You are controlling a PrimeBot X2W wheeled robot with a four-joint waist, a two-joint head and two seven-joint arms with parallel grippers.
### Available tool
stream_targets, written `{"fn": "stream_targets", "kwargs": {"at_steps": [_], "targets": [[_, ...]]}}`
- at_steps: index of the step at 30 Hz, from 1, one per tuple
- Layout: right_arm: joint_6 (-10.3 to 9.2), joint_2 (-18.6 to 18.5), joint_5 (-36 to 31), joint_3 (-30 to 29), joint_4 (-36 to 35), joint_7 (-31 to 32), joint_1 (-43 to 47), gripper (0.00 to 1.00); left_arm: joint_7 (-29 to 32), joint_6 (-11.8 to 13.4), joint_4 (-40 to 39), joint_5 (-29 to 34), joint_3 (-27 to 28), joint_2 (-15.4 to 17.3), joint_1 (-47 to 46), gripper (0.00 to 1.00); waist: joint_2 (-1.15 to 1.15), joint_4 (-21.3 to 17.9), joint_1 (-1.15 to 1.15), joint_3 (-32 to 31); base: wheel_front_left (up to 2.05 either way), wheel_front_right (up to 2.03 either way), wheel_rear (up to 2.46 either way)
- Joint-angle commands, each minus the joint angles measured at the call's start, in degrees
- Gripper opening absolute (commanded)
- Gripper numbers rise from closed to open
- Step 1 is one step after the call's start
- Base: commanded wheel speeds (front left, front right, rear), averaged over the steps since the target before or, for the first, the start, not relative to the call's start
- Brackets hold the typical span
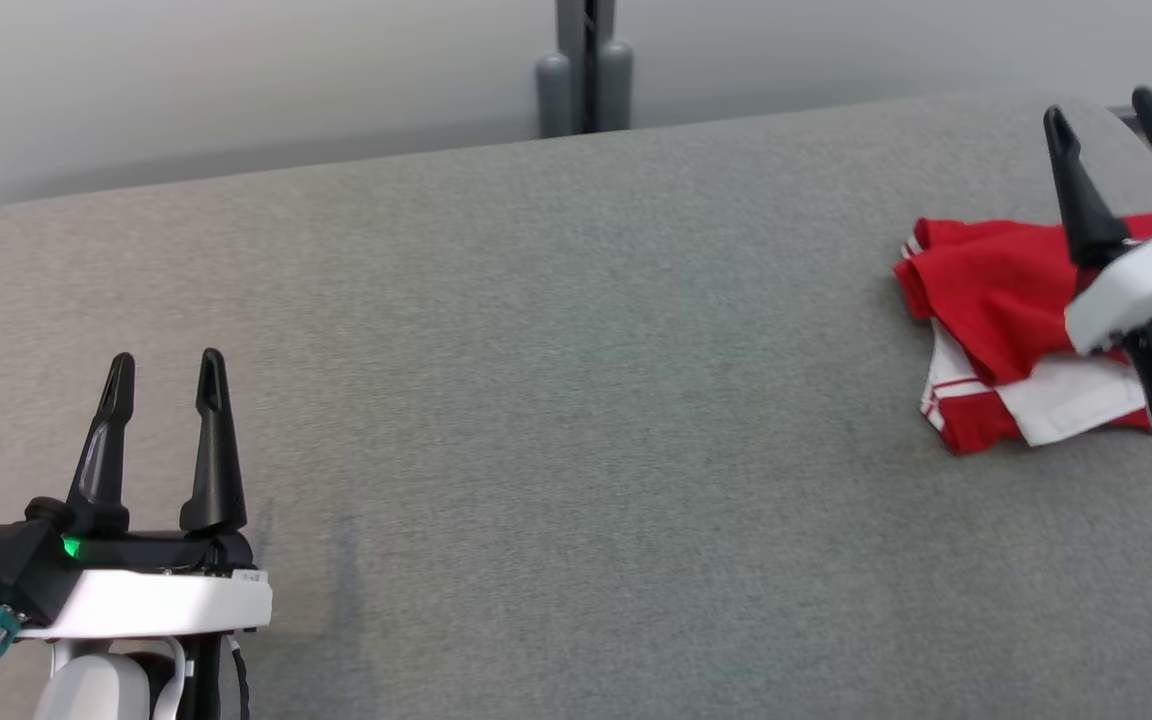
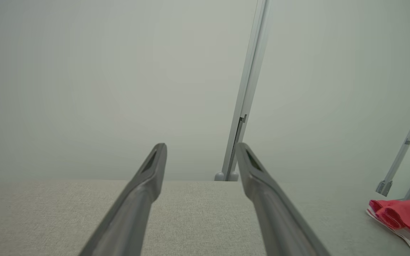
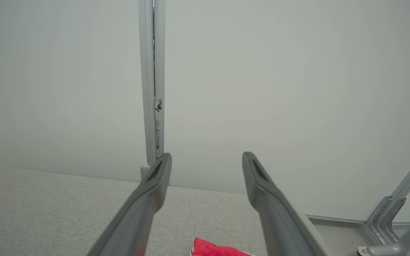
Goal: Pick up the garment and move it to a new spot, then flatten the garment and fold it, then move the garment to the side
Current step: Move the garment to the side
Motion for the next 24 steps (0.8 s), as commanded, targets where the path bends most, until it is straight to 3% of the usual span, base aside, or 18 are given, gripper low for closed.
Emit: {"fn": "stream_targets", "kwargs": {"at_steps": [1, 9, 24], "targets": [[-0.01, -0.18, -1.06, -2.79, -3.73, -0.19, 4.81, 1.00, 0.01, 0.13, -0.20, 0.20, 0.70, -0.23, 0.79, 1.00, 0.00, 3.31, 0.00, -2.60, 0.00, 0.00, 0.00], [-0.01, 3.55, -6.62, -12.23, -18.78, -0.21, 23.28, 1.00, 0.01, -0.35, 0.97, 0.17, 1.91, -1.06, 4.18, 1.00, 0.00, 7.93, 0.00, -5.80, 0.00, 0.00, 0.00], [-0.01, 12.01, -13.46, -19.79, -30.73, -0.21, 43.36, 1.00, 0.01, -0.53, 4.41, 1.69, 0.70, -2.33, 8.23, 1.00, 0.00, 9.94, 0.00, -9.47, 0.00, 0.00, 0.00]]}}
